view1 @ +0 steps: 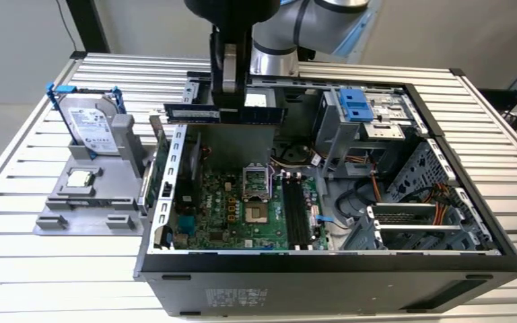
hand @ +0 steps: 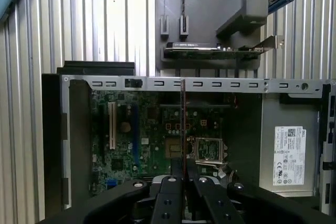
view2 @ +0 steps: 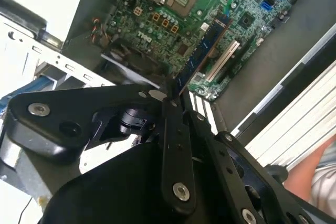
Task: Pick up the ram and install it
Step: 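Pick up the ram and move it above insertion slot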
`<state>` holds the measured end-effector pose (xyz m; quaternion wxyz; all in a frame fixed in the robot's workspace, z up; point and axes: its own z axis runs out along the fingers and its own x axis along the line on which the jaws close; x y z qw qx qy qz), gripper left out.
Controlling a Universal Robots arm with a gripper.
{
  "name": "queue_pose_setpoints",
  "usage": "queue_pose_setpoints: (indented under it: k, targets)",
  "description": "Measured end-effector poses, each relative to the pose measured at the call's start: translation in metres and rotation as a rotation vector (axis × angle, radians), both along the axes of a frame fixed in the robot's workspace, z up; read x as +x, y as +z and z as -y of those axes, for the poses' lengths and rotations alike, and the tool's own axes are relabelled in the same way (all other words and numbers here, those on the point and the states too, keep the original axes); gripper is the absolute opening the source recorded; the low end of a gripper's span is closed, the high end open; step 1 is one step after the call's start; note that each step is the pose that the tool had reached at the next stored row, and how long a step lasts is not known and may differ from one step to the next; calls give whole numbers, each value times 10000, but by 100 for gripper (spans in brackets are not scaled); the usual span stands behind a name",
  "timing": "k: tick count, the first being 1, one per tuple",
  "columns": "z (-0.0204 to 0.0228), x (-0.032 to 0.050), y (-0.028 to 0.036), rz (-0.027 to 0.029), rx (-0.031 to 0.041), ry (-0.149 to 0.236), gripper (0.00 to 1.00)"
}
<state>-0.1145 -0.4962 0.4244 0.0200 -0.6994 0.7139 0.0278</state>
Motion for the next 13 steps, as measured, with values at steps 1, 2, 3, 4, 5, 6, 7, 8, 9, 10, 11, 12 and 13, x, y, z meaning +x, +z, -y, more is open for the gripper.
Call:
queue_pose_setpoints:
  k: [1, 2, 3, 4, 5, 6, 7, 8, 9, 10, 11, 12, 13]
  targets:
    - [0, 32, 0, 0, 1, 0, 0]
    - [0, 64, 0, 0, 0, 0, 0]
    - [0, 95, 0, 0, 0, 0, 0]
    - [0, 127, 0, 0, 0, 0, 0]
    - [0, 157, 0, 0, 1, 1, 0]
    - [0, 189, 0, 0, 1, 0, 0]
    - [0, 226, 0, -1, 0, 0, 0]
    - [0, 262, 0, -1, 1, 0, 0]
    - [0, 298, 0, -2, 1, 1, 0]
    - [0, 337, 0, -2, 0, 0, 0]
    - [0, 377, 0, -2, 0, 0, 0]
    - [0, 414, 0, -3, 0, 0, 0]
    - [0, 458, 0, -4, 1, 1, 0]
